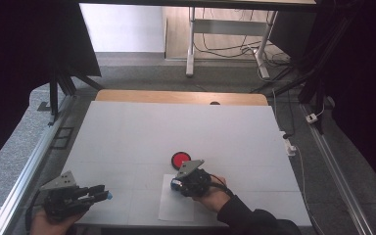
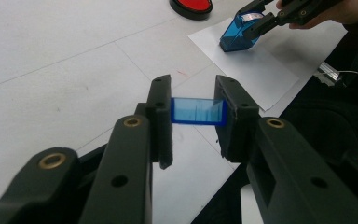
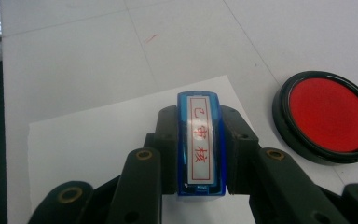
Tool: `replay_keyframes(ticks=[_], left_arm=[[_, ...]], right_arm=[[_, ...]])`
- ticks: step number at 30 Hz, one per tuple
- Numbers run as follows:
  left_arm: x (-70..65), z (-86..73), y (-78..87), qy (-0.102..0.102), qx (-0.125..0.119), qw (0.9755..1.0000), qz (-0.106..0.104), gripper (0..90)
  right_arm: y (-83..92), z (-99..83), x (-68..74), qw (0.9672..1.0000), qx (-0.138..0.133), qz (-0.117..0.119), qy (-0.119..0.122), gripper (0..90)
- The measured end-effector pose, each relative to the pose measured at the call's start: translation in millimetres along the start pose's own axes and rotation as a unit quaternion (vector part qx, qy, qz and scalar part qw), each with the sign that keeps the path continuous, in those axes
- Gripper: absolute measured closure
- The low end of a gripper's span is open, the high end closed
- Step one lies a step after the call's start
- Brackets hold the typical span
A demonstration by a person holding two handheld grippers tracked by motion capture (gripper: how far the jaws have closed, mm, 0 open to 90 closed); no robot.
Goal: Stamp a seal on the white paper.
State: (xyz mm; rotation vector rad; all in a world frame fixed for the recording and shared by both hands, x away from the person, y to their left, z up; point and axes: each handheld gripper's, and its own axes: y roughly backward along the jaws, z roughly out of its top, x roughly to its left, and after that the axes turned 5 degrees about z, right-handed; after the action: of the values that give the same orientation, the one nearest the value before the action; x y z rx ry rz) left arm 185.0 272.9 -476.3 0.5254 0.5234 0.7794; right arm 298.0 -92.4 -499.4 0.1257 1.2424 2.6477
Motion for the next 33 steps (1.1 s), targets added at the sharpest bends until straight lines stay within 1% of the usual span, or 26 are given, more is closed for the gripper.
replay_keyframes(ticks=[2,7,8,9,12,19,21,22,23,24,25,26,33], left_arm=[[0.1,0.0,0.1,0.0,0.0,1.0,0.0,68.5],[0.4,-0.1,0.2,0.001,-0.001,1.0,-0.001,68.5],[0.4,-0.1,0.2,0.001,-0.001,1.0,-0.002,68.5],[0.3,-0.2,0.3,0.001,-0.001,1.0,-0.002,68.5],[0.3,-0.1,0.3,0.001,-0.001,1.0,-0.003,68.5],[0.6,-0.2,0.5,0.002,-0.001,1.0,-0.003,68.5],[0.6,-0.2,0.5,0.002,-0.001,1.0,-0.003,68.5],[0.6,-0.2,0.5,0.002,-0.001,1.0,-0.003,68.5],[0.5,-0.2,0.4,0.002,-0.001,1.0,-0.003,68.5],[0.4,-0.2,0.4,0.002,-0.001,1.0,-0.003,68.5],[0.4,-0.2,0.4,0.002,-0.001,1.0,-0.002,68.5],[0.4,-0.3,0.4,0.002,-0.001,1.0,-0.002,68.5],[0.5,-0.4,0.6,0.002,-0.001,1.0,-0.002,68.5]], right_arm=[[0.1,-1.1,-2.4,0.9999,-0.005,0.005,-0.008,71.7],[0.9,-4.6,-11.1,0.9989,-0.017,0.029,-0.034,71.7],[0.9,-4.6,-11.1,0.9989,-0.017,0.029,-0.034,71.7],[1.1,-6.2,-14.7,0.998,-0.022,0.039,-0.044,71.7],[1.4,-8.4,-19.1,0.9961,-0.031,0.054,-0.061,71.6],[1.4,-7.4,-18.8,0.9965,-0.029,0.054,-0.057,71.4],[1.6,-6.6,-18.2,0.9972,-0.025,0.049,-0.05,71.3],[1.4,-5.9,-16.9,0.9973,-0.025,0.048,-0.051,71.3],[1.8,-5.4,-16.6,0.9979,-0.02,0.044,-0.044,71.3],[1.3,-5.0,-15.4,0.9978,-0.022,0.043,-0.045,71.3],[1.7,-4.5,-14.9,0.9981,-0.018,0.041,-0.043,71.3],[1.6,-4.4,-15.3,0.9984,-0.017,0.04,-0.036,71.3],[1.7,-3.7,-14.7,0.9982,-0.016,0.04,-0.042,71.2]])
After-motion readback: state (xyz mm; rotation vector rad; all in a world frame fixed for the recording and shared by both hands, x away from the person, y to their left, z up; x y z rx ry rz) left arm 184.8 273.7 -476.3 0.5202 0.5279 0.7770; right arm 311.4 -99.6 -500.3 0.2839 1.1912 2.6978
